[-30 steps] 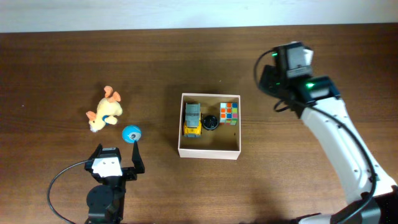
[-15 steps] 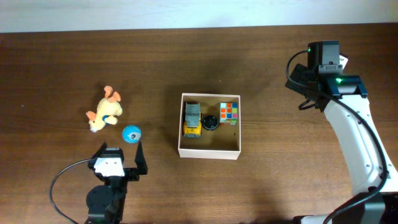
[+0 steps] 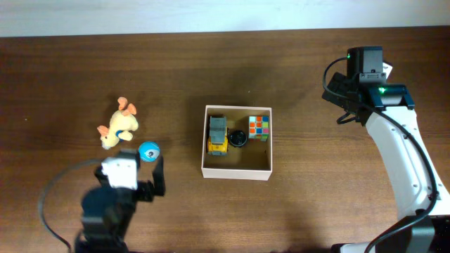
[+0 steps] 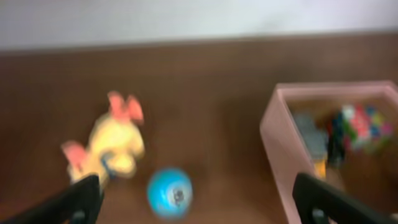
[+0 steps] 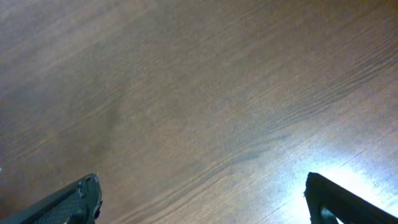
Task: Pack container
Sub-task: 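Move the left gripper to the yellow plush duck and grasp it, then carry the duck with the left gripper into the box and release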
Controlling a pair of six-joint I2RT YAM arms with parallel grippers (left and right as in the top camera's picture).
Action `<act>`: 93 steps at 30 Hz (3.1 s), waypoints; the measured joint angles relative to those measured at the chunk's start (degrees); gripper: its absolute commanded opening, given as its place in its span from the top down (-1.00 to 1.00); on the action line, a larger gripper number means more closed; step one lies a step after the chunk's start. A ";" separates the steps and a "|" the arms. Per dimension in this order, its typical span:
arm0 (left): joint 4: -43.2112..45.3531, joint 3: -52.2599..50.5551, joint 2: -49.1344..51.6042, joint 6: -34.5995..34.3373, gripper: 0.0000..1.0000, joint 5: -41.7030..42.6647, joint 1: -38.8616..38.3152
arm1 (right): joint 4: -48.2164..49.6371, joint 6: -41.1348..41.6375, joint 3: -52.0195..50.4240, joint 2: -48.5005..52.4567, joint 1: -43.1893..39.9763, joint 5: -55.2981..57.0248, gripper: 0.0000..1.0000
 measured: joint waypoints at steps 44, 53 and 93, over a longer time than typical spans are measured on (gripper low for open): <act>6.01 34.75 71.76 -6.43 -1.00 -23.37 0.04 | 0.00 0.04 -0.02 0.11 0.00 -0.02 -0.97; 12.63 34.75 76.30 -3.87 -0.64 -29.59 0.39 | 0.00 0.04 -0.02 0.11 0.00 -0.02 -0.97; 11.08 34.95 78.51 -3.82 0.67 -31.26 2.75 | 0.00 0.04 -0.02 0.11 0.00 -0.02 -0.97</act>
